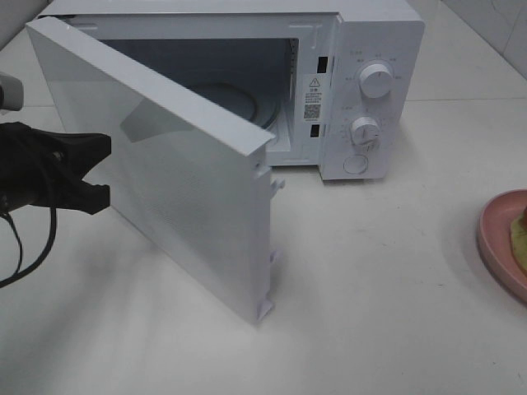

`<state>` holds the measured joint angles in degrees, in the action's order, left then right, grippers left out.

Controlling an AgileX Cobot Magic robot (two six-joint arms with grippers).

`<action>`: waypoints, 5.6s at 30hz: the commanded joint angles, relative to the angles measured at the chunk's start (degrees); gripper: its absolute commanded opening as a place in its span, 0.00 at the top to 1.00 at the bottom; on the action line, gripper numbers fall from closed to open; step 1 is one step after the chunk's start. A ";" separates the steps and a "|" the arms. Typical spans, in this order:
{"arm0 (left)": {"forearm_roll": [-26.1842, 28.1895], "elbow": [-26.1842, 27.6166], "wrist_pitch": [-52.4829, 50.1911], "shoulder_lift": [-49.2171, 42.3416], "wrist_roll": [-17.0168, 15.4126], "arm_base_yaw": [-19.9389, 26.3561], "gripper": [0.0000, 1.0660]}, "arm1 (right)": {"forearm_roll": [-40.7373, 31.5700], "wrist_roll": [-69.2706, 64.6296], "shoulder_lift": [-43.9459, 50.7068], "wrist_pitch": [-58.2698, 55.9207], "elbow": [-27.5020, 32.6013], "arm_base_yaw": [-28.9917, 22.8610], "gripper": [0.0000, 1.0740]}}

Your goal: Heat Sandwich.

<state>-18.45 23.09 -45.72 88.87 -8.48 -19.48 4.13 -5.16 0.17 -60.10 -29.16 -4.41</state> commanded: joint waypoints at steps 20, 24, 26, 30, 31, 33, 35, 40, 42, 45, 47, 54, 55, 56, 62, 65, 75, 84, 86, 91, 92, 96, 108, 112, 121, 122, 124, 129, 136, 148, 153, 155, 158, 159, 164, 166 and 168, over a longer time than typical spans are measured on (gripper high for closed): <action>23.09 13.81 3.95 9.17 11.75 -17.30 1.00 | 0.06 0.52 1.49 0.40 0.23 0.46 0.29; 24.01 18.28 4.07 11.75 11.75 -19.71 1.00 | 0.06 0.52 1.49 0.40 0.23 0.46 0.29; 23.95 20.17 4.47 12.89 11.75 -20.57 1.00 | 0.06 0.52 1.49 0.40 0.23 0.46 0.29; 23.95 24.64 7.10 15.30 11.75 -22.06 1.00 | 0.06 0.52 1.49 0.40 0.23 0.46 0.29; 23.95 25.67 7.16 15.87 11.75 -22.23 1.00 | 0.06 0.52 1.49 0.40 0.23 0.46 0.29; 23.95 28.82 8.19 17.65 11.75 -23.03 1.00 | 0.06 0.40 1.49 0.40 0.23 0.46 0.29; 23.95 30.08 9.05 18.33 11.75 -23.09 1.00 | 0.06 0.40 1.49 0.40 0.23 0.46 0.29; 24.01 35.58 12.26 21.49 11.75 -23.61 1.00 | 0.06 0.40 1.49 0.40 0.23 0.46 0.29; 23.95 38.96 14.27 23.03 11.75 -23.66 1.00 | 0.06 0.46 1.49 0.40 0.23 0.46 0.29; 23.95 40.57 15.58 23.89 11.69 -23.66 1.00 | 0.06 0.46 1.49 0.40 0.23 0.46 0.29; 24.01 42.80 16.79 24.92 11.75 -23.66 1.00 | 0.06 0.46 1.49 0.40 0.23 0.46 0.29; 24.01 46.01 17.53 27.04 11.75 -23.55 1.00 | 0.06 0.46 1.49 0.40 0.23 0.46 0.29; 24.01 46.70 17.59 27.56 11.75 -23.55 1.00 | 0.06 0.46 1.49 0.40 0.23 0.46 0.29; 24.06 47.44 17.76 27.96 11.75 -23.43 1.00 | 0.06 0.46 1.49 0.40 0.23 0.46 0.29; 26.30 52.02 19.08 30.65 11.34 -21.89 1.00 | 0.06 0.46 1.49 0.40 0.23 0.46 0.29; 27.10 53.17 19.19 31.57 11.34 -21.08 1.00 | 0.06 0.46 1.49 0.40 0.23 0.46 0.29; 27.39 55.35 20.23 32.83 11.34 -19.82 1.00 | 0.06 0.46 1.49 0.40 0.23 0.46 0.29; 26.18 55.35 20.23 32.77 11.34 -20.28 1.00 | 0.06 0.46 1.49 0.40 0.23 0.46 0.29; 25.90 55.29 20.28 32.60 11.34 -20.68 1.00 | 0.06 0.46 1.49 0.40 0.23 0.46 0.29; 25.90 53.74 20.80 30.83 11.34 -21.49 1.00 | 0.06 0.46 1.49 0.40 0.23 0.46 0.29; 25.90 53.17 20.80 30.42 11.34 -21.72 1.00 | 0.06 0.46 1.49 0.40 0.23 0.46 0.29; 25.84 49.73 20.91 28.30 11.34 -22.57 1.00 | 0.06 0.46 1.49 0.40 0.23 0.46 0.29; 25.84 36.50 26.41 17.59 11.40 -27.73 1.00 | 0.06 0.46 1.49 0.40 0.23 0.46 0.29; 25.90 35.07 31.74 15.18 11.34 -28.25 1.00 | 0.06 0.46 1.49 0.40 0.23 0.46 0.29; 26.53 35.01 55.75 8.54 11.06 -28.30 0.41 | 0.06 0.46 1.49 0.40 0.23 0.46 0.29; 26.47 35.01 60.50 7.10 10.71 -28.30 0.29 | 0.06 0.46 1.49 0.40 0.23 0.46 0.29; 26.24 35.01 63.14 6.36 10.71 -28.30 0.10 | 0.06 0.46 1.49 0.40 0.23 0.46 0.29; 22.52 35.01 78.67 2.52 10.94 -28.30 0.01 | 0.06 0.46 1.49 0.40 0.23 0.46 0.29; 16.67 35.01 91.62 -1.15 10.14 -27.56 0.01 | 0.06 0.46 1.49 0.40 0.23 0.46 0.29; 20.57 35.01 101.41 -8.71 7.73 -8.54 0.03 | 0.06 0.46 1.49 0.40 0.23 0.46 0.29; 23.66 34.43 104.16 -12.15 11.12 2.12 0.03 | 0.06 0.46 1.49 0.40 0.23 0.46 0.29; 24.35 34.09 104.16 -13.18 11.80 3.90 0.03 | 0.06 0.46 1.49 0.40 0.23 0.46 0.29; 25.90 32.26 103.36 -16.16 12.03 9.85 0.03 | 0.06 0.46 1.49 0.40 0.23 0.46 0.29; 26.13 31.51 103.02 -17.36 11.97 11.46 0.03 | 0.06 0.46 1.49 0.40 0.23 0.46 0.29; 26.76 28.65 103.99 -22.92 11.80 15.87 0.03 | 0.06 0.52 1.49 0.40 0.23 0.46 0.29; 26.70 26.24 104.74 -27.10 11.80 16.16 0.03 | 0.06 0.52 1.49 0.40 0.23 0.46 0.29; 26.93 24.06 104.85 -29.91 11.80 16.16 0.03 | 0.06 0.52 1.49 0.40 0.23 0.46 0.29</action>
<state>7.45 49.90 58.04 62.74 3.27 -3.50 4.07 -5.16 0.17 -60.10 -29.16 -4.41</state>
